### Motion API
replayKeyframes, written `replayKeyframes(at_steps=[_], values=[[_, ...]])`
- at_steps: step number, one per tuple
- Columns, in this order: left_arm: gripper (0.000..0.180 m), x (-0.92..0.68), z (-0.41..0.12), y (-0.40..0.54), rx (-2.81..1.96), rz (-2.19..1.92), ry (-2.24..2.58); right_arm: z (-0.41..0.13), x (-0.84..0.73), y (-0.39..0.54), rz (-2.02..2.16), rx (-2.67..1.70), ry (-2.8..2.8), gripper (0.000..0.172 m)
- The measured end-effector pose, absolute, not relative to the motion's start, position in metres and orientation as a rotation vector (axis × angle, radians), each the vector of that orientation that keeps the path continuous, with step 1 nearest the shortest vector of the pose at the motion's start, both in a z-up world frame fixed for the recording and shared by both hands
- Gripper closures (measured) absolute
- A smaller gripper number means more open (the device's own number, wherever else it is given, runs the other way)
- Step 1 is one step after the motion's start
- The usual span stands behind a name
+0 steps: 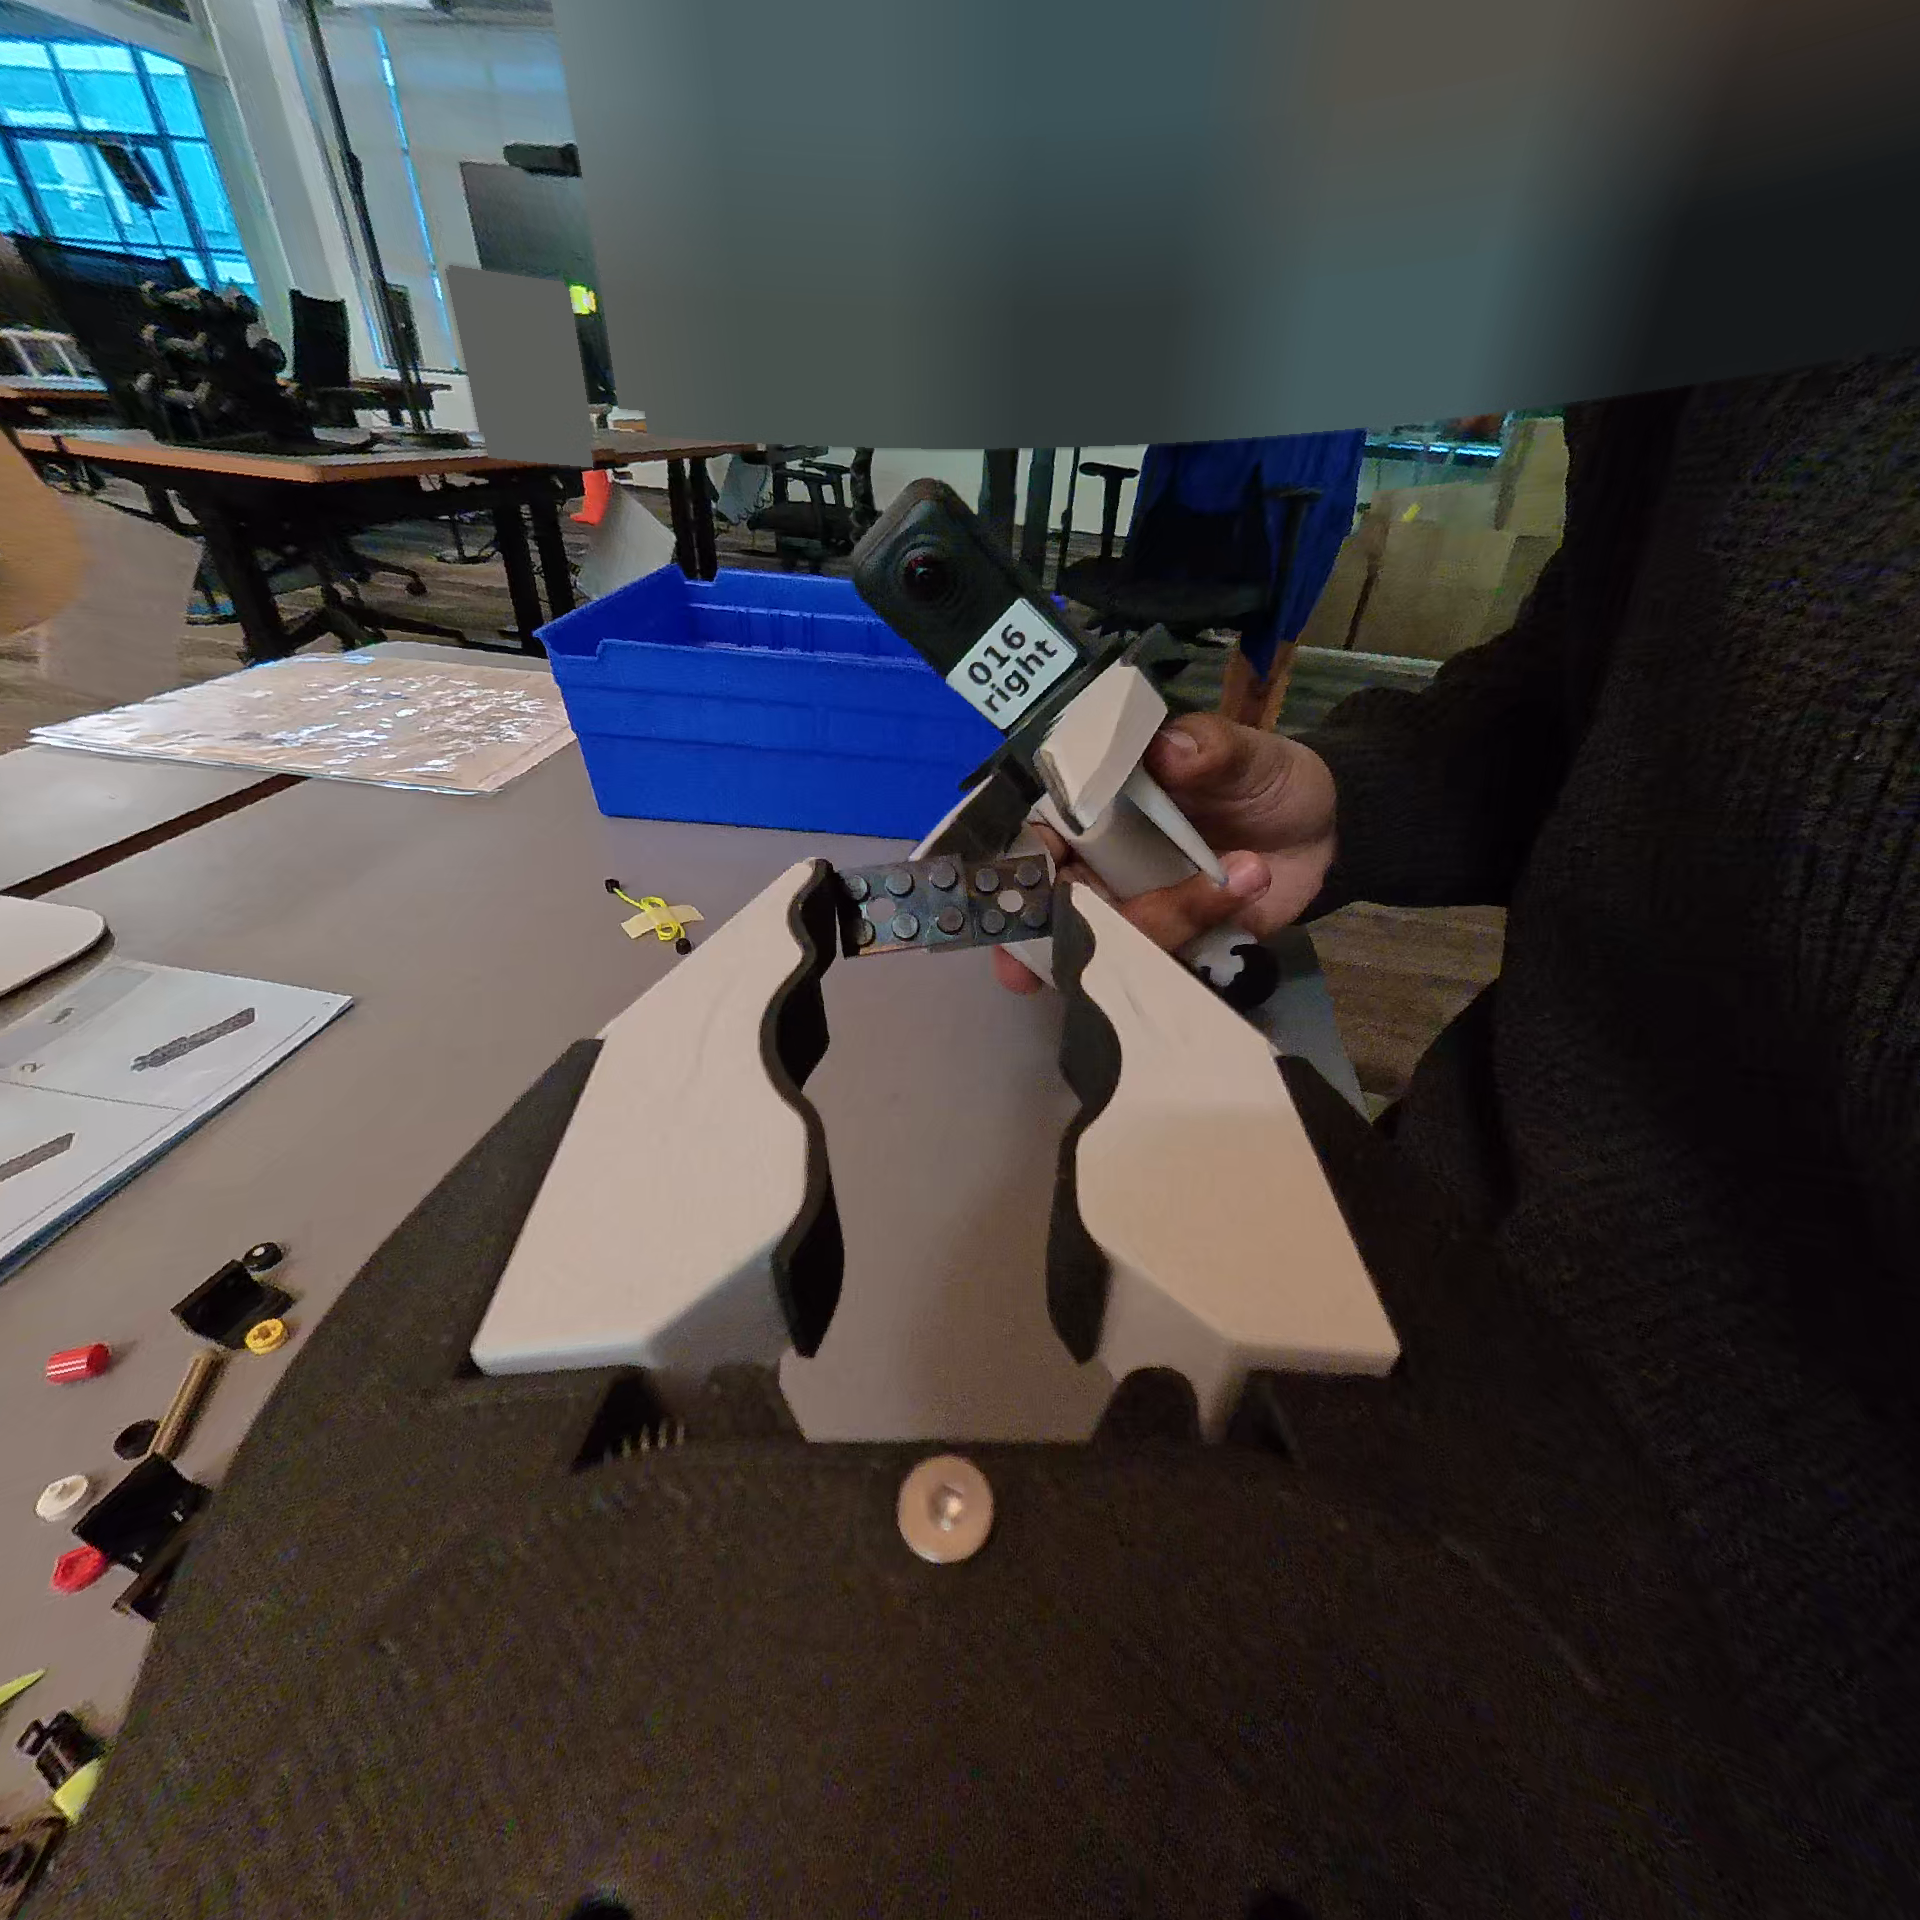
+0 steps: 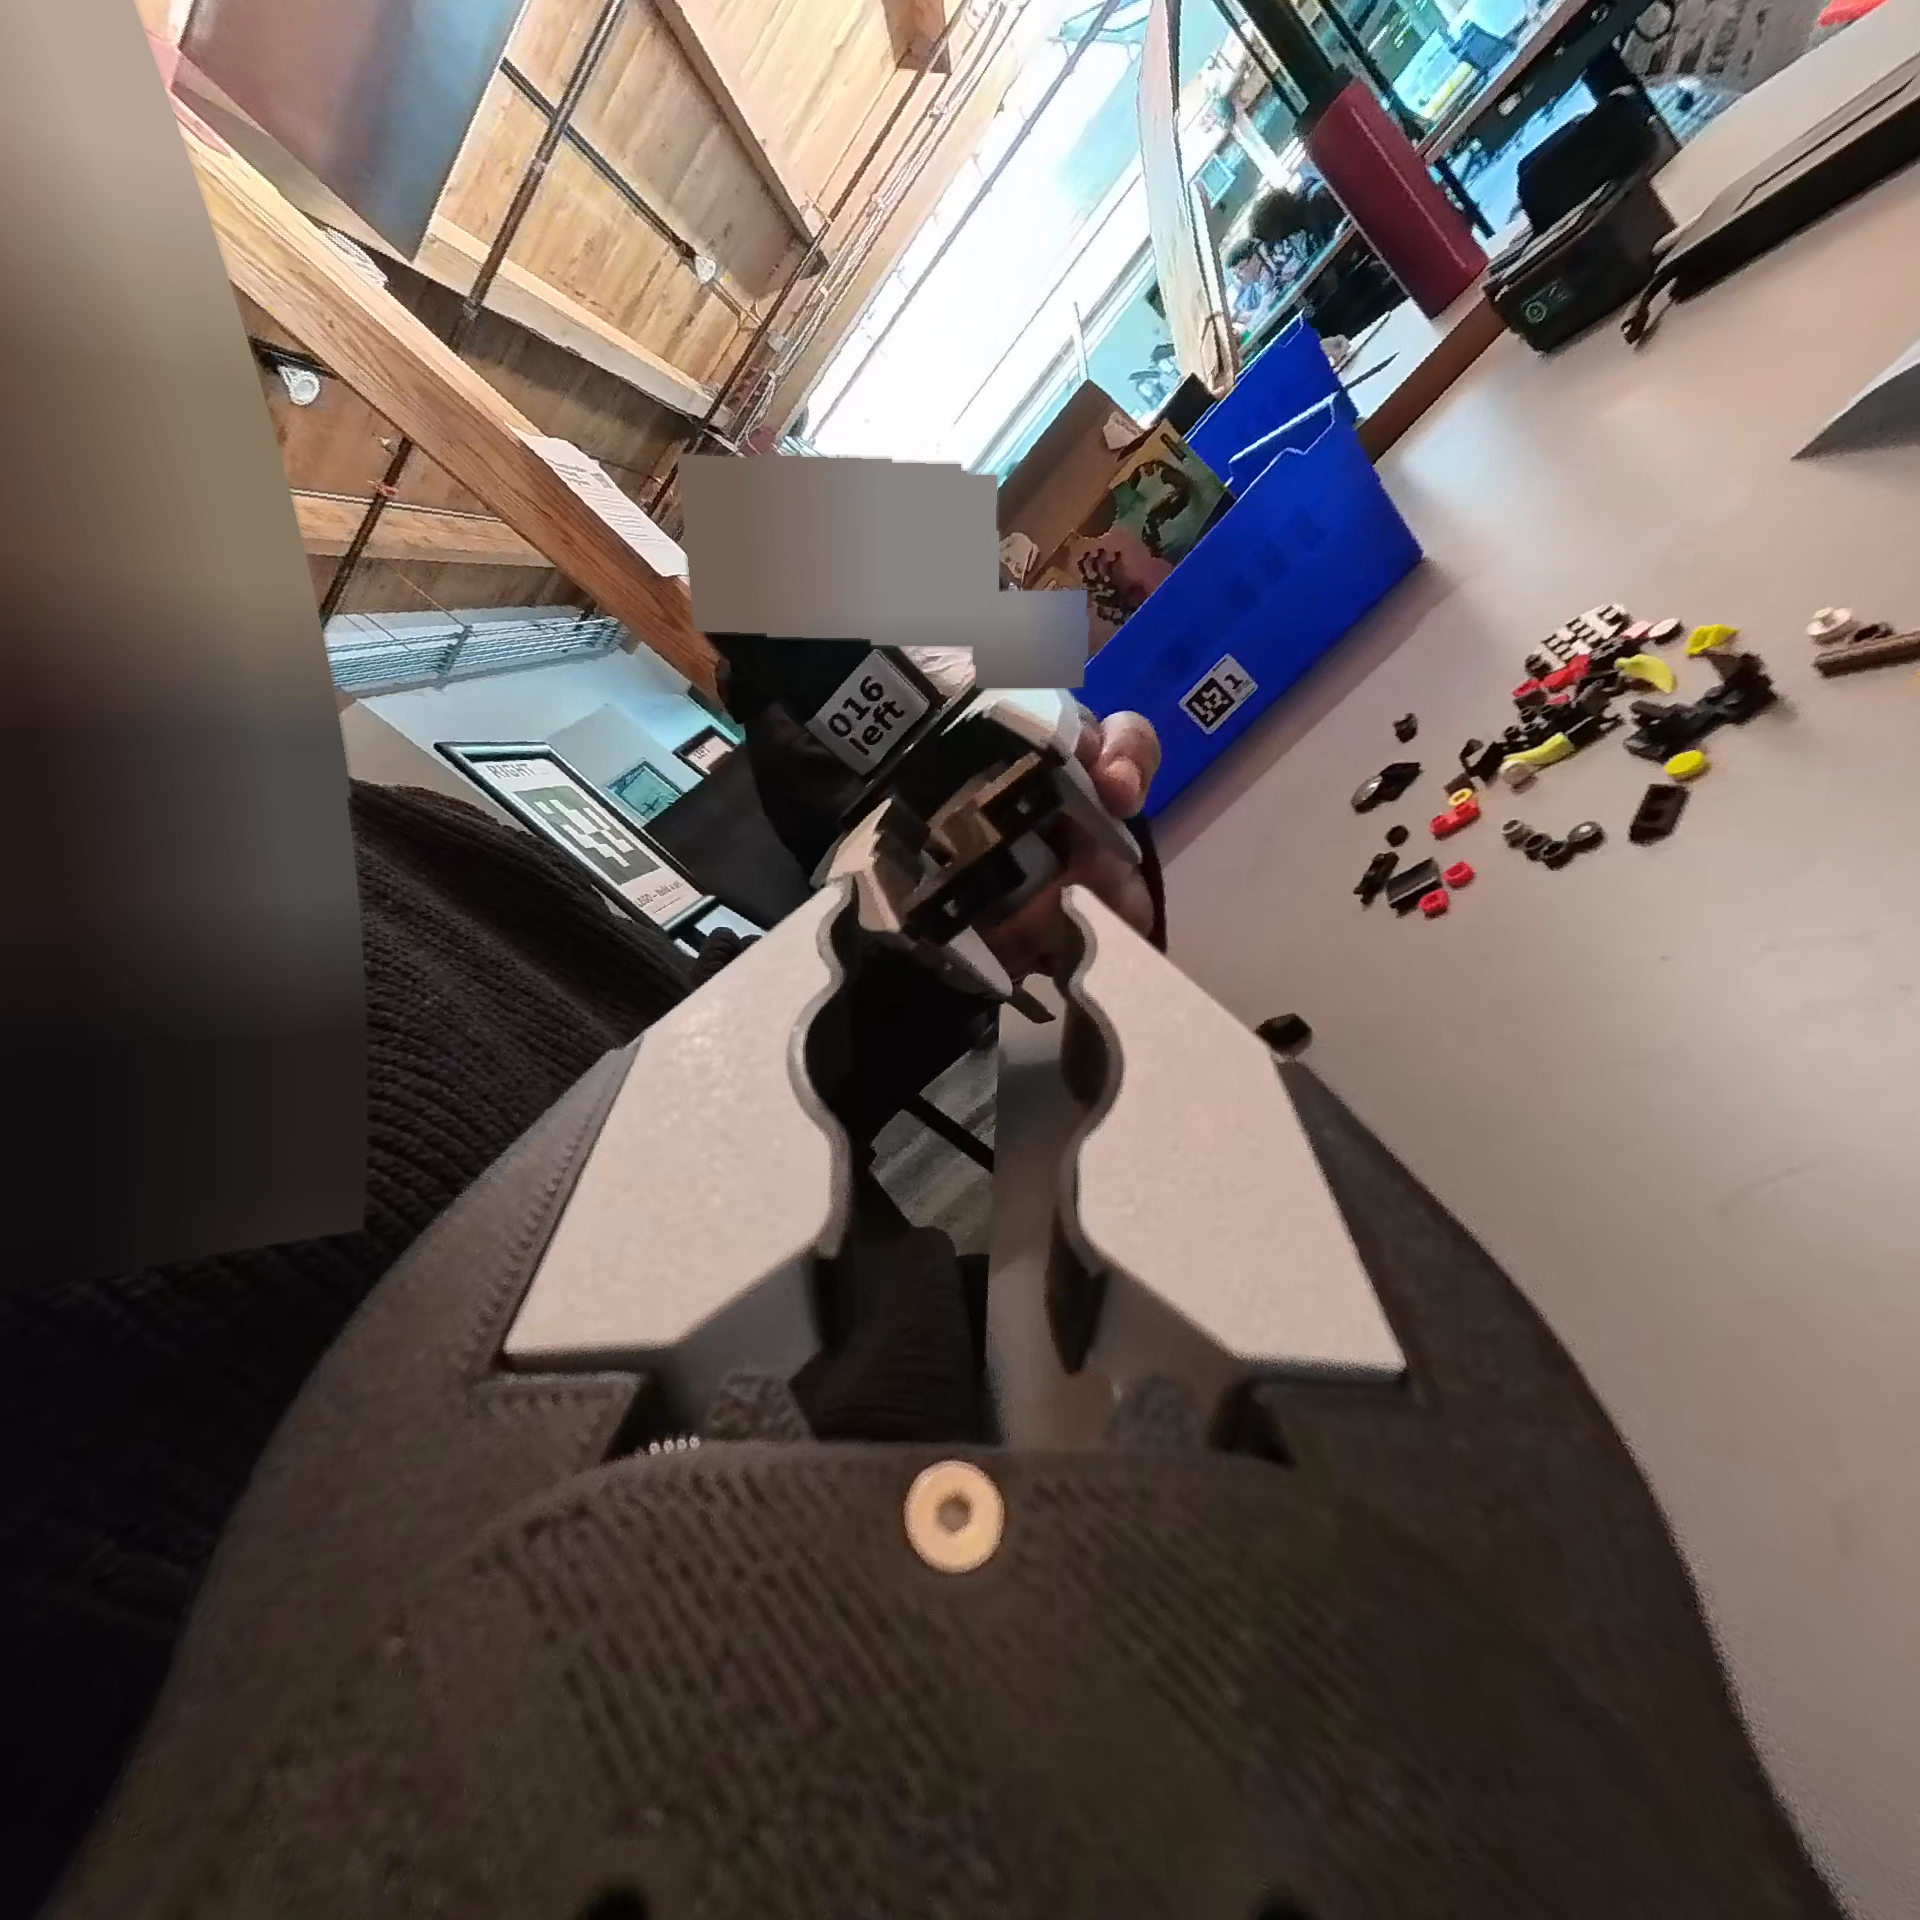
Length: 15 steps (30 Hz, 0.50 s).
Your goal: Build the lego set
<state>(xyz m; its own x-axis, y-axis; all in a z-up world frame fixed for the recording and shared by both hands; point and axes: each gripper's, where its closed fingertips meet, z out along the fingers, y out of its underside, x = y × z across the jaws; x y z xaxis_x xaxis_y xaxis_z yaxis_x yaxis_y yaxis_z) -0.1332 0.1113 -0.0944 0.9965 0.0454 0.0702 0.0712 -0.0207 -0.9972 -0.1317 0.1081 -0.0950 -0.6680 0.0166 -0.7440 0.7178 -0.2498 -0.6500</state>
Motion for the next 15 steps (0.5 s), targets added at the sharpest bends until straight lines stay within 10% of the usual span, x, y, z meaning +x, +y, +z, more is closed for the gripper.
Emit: replayKeyframes(at_steps=[15], values=[[0.141, -0.1307, -0.0999, 0.1164, -1.619, -0.005, -0.083, -0.0969, -0.1261, 0.1048, -1.913, 0.856, 1.498, 0.143]])
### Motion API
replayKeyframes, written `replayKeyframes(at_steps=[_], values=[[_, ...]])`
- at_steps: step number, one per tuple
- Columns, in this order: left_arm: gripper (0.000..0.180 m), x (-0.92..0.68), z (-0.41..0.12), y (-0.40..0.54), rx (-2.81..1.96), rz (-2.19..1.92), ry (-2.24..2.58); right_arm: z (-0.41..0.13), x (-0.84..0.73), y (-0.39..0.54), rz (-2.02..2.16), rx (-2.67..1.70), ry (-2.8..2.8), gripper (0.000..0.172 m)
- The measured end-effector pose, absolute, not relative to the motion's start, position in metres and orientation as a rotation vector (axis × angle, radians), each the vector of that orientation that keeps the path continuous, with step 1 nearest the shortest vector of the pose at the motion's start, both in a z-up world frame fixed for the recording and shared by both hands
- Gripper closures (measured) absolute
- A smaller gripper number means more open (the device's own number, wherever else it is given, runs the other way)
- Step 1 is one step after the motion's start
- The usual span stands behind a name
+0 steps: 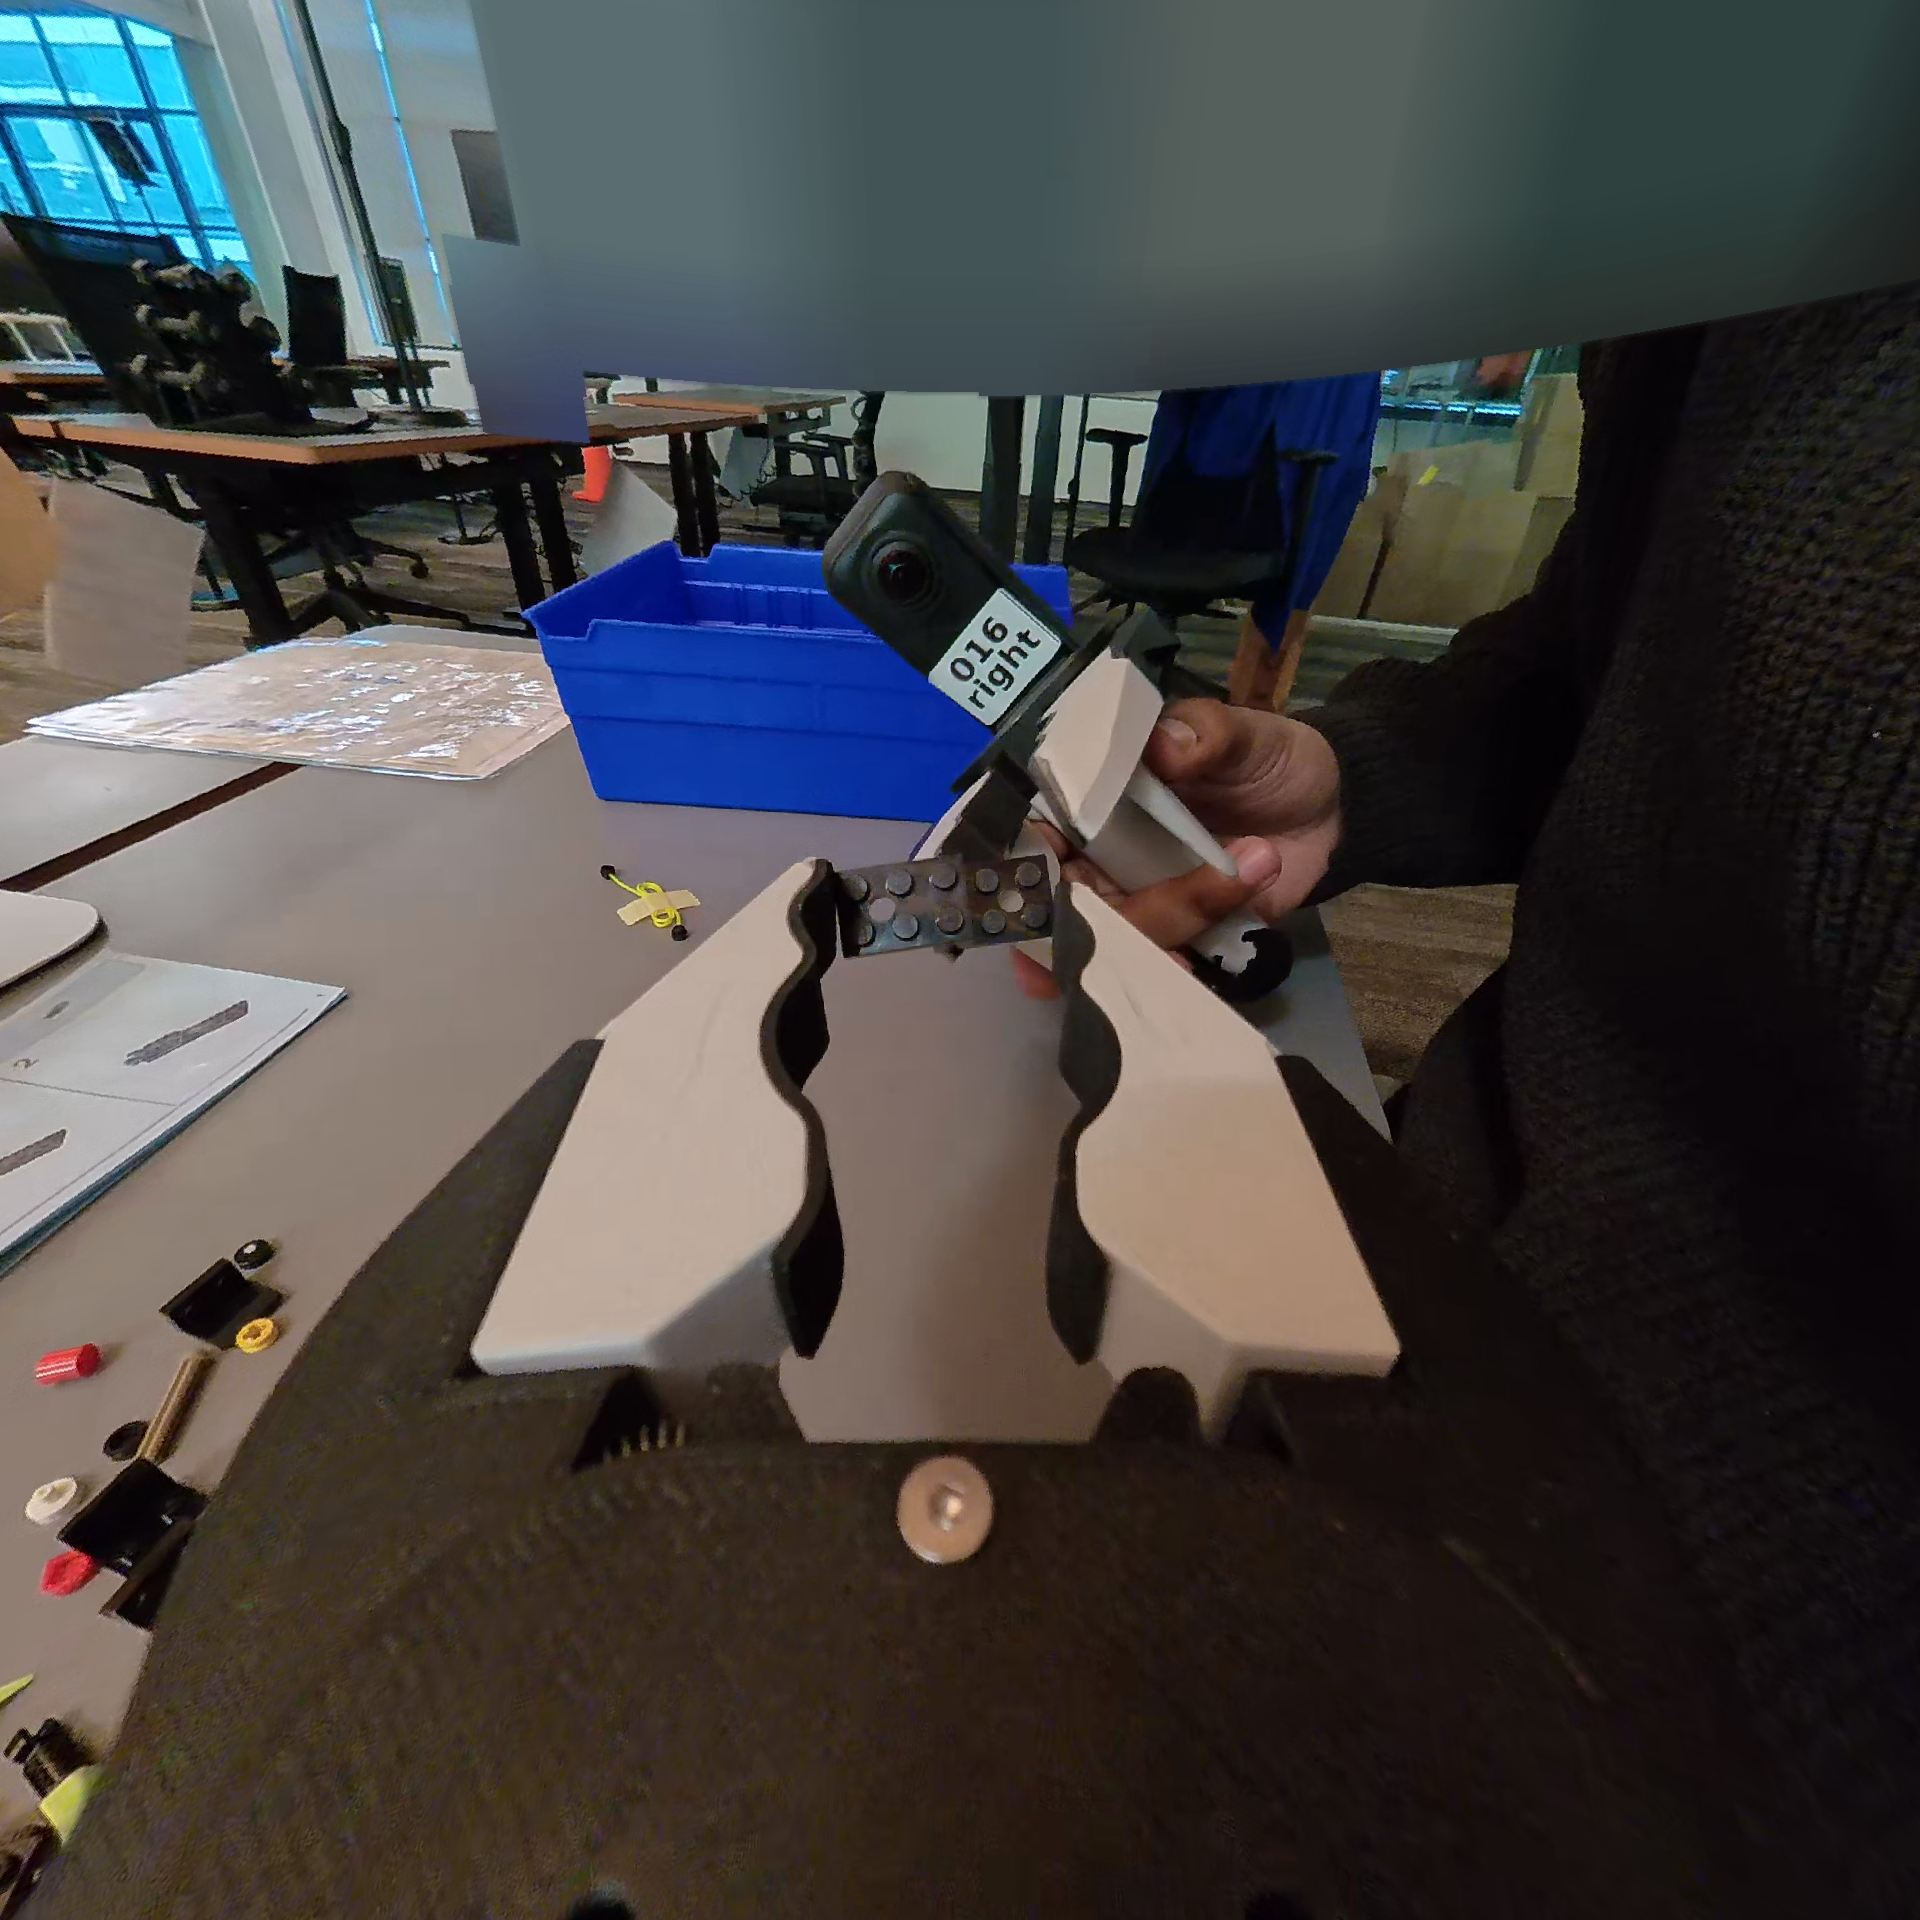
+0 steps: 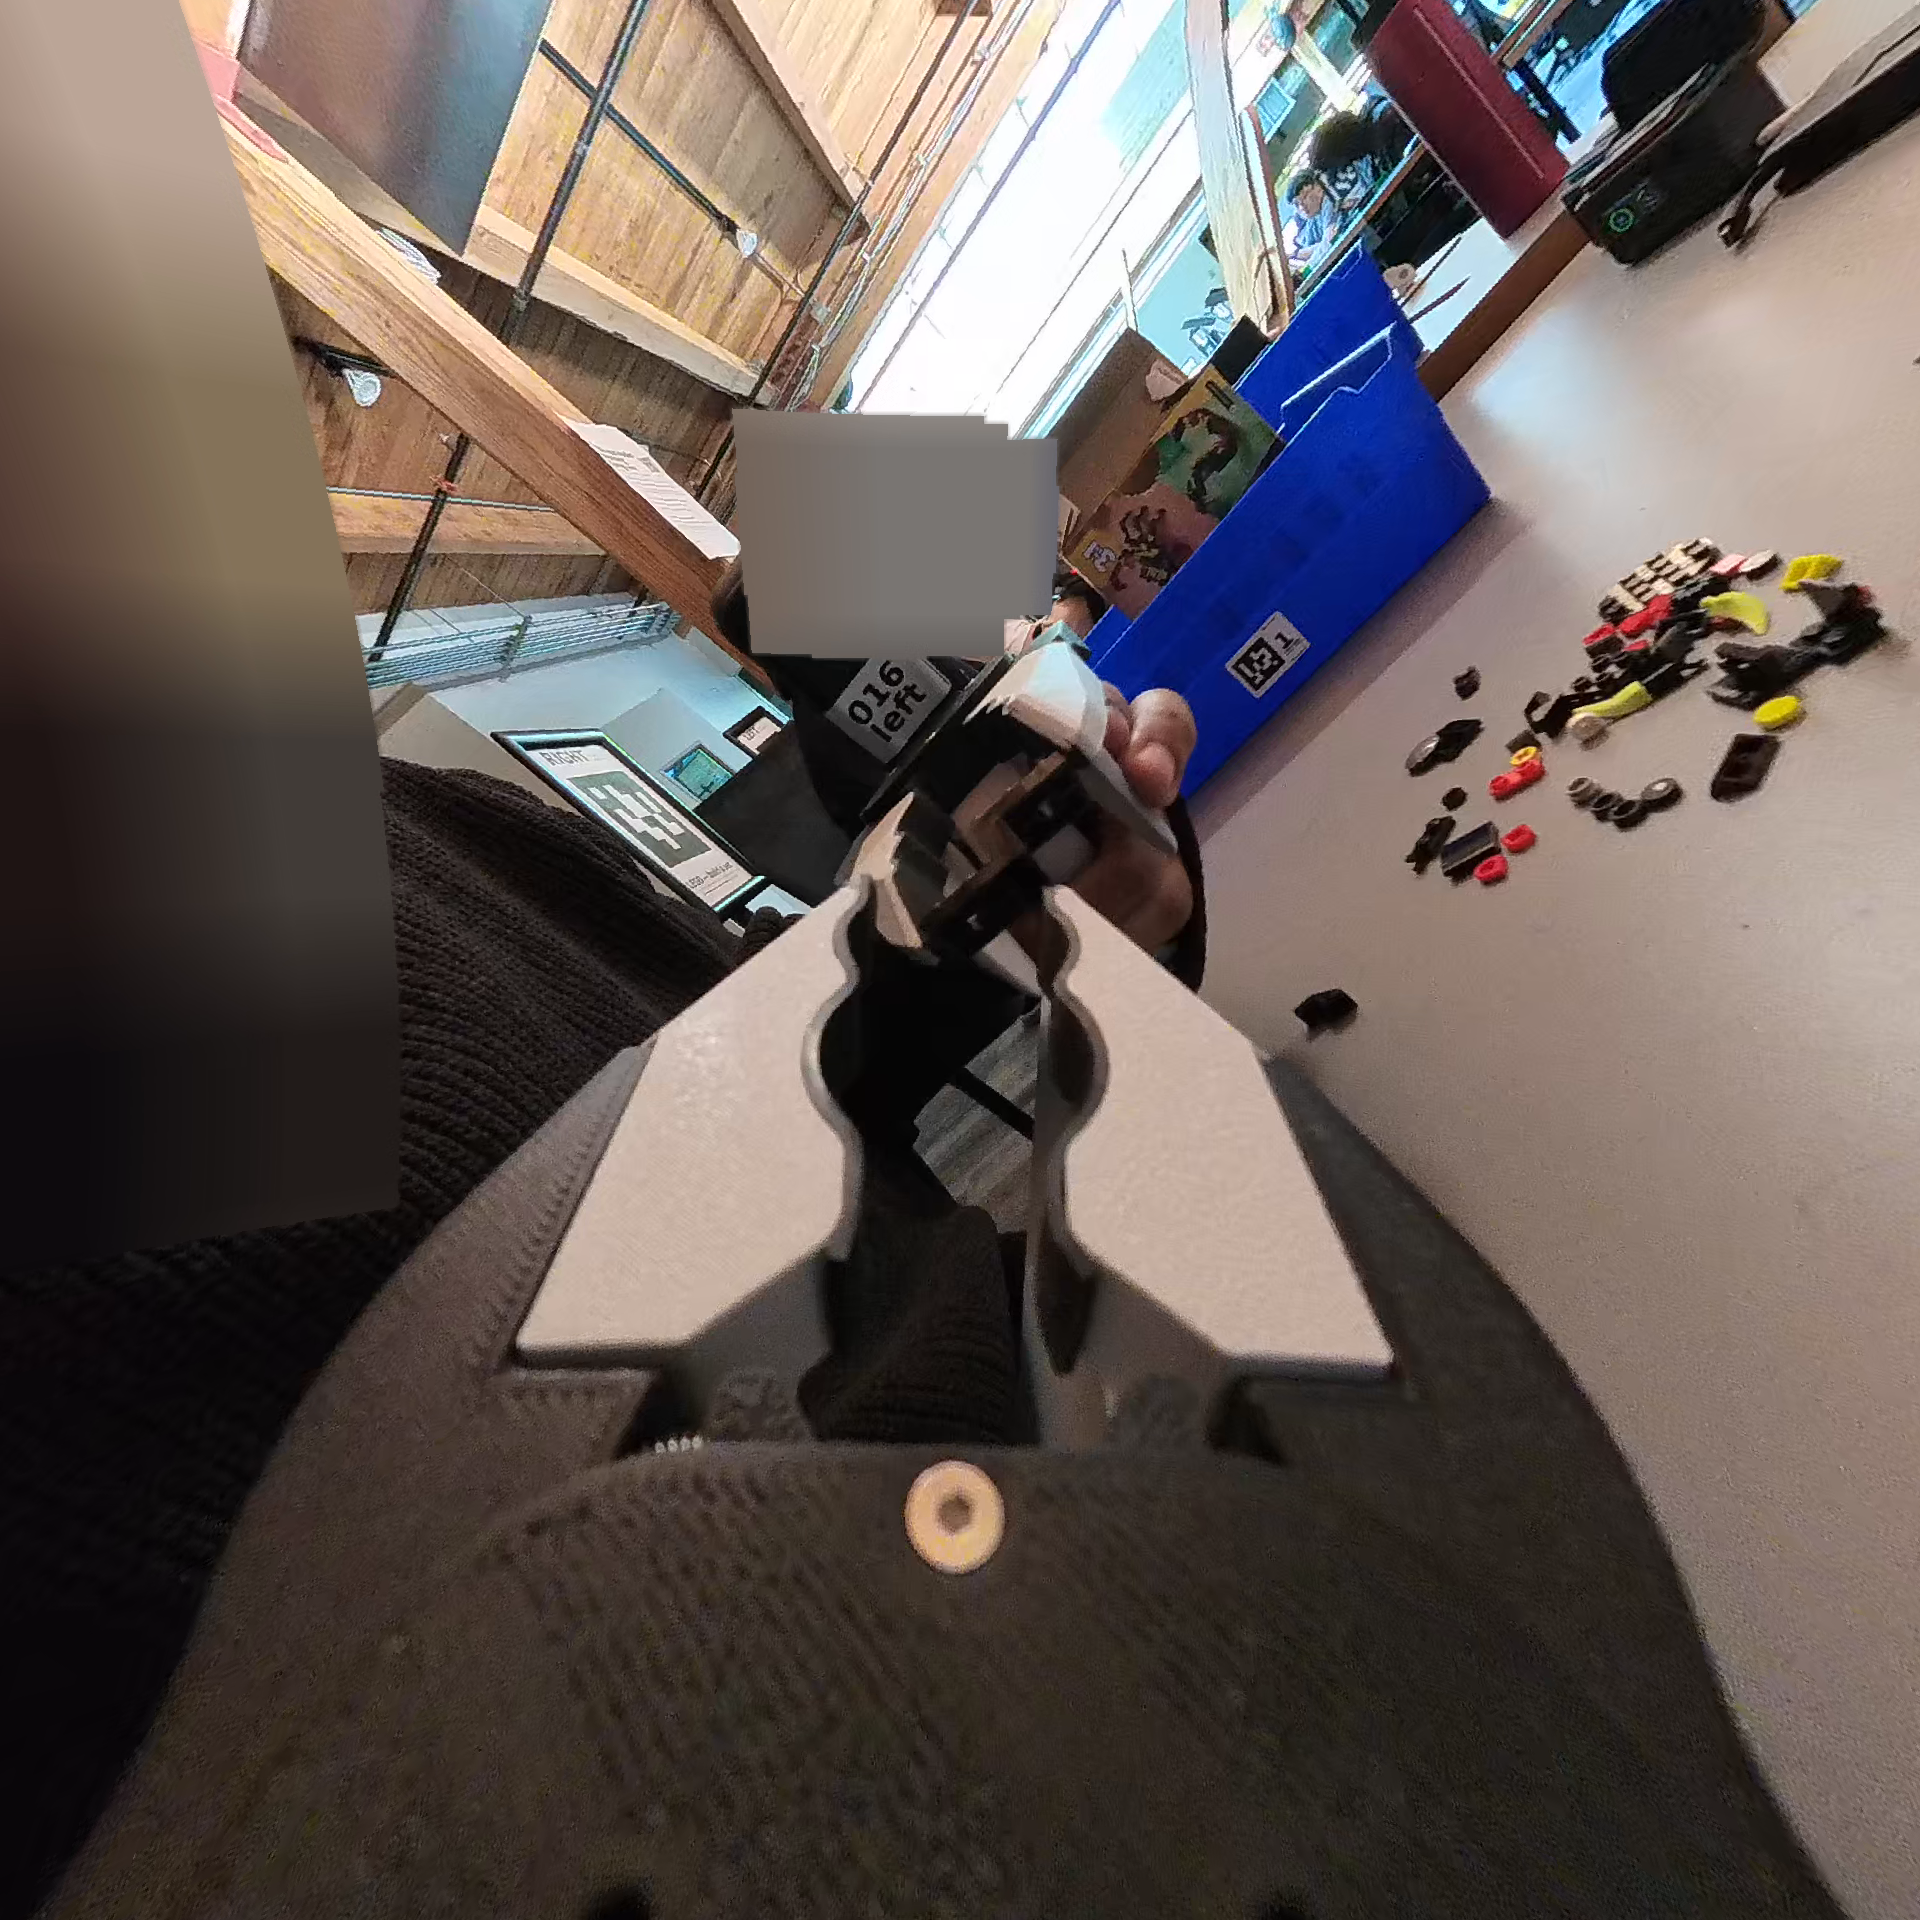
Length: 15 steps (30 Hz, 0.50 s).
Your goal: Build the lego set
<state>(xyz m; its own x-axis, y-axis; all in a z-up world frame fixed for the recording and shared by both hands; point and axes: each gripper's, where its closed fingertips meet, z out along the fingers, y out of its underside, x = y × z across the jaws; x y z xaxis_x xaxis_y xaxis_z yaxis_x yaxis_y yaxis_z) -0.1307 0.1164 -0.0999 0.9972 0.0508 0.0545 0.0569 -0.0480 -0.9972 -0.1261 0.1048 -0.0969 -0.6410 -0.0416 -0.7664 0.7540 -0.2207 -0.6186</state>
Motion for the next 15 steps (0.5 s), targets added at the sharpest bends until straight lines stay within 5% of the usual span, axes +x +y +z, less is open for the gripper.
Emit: replayKeyframes(at_steps=[15], values=[[0.141, -0.1322, -0.1061, 0.1146, -1.613, 0.023, -0.236, -0.1050, -0.1257, 0.1052, -1.843, 0.865, 1.460, 0.157]])
